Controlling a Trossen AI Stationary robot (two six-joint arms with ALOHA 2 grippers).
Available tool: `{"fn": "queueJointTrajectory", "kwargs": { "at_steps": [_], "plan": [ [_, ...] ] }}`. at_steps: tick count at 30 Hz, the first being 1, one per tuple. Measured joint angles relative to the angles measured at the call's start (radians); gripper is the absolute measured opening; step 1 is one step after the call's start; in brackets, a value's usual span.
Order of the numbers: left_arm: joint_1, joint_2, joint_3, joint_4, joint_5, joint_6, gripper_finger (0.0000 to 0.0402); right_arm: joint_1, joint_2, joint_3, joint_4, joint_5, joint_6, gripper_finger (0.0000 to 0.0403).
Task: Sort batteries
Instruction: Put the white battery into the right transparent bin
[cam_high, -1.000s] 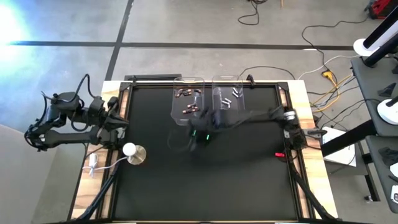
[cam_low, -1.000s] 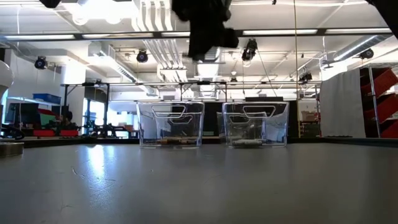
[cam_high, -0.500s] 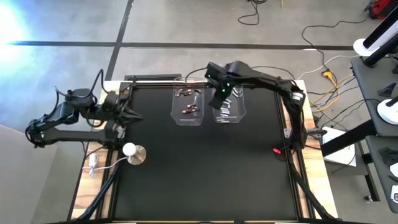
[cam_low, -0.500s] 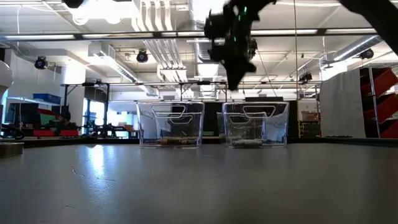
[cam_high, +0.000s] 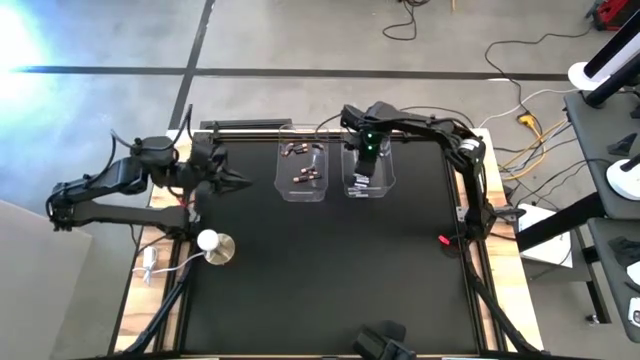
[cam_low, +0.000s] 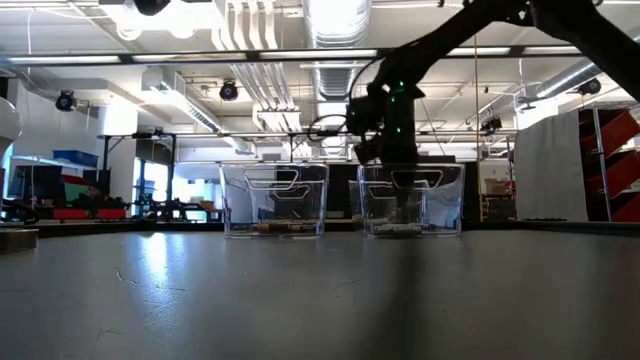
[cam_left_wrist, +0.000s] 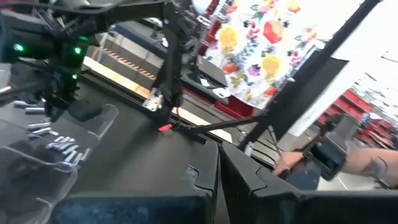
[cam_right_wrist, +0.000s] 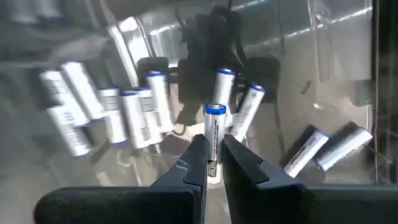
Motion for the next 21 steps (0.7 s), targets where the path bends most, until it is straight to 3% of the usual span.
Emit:
{"fn": "queueJointTrajectory", "kwargs": {
  "at_steps": [9,13,21],
  "plan": [
    [0.0,0.149,0.118,-0.001,-0.11,0.07,0.0,-0.013,0.002,-0.125,0.155,0.003,-0.062,0.0024],
    [0.0,0.205,0.164,-0.003,-0.113,0.074,0.0,-0.014,0.002,-0.161,0.21,0.003,-0.048,0.0028],
    [0.001,0.297,0.255,-0.083,-0.11,0.113,0.0,-0.011,-0.015,-0.151,0.202,0.003,0.027,0.0102]
  ]
}}
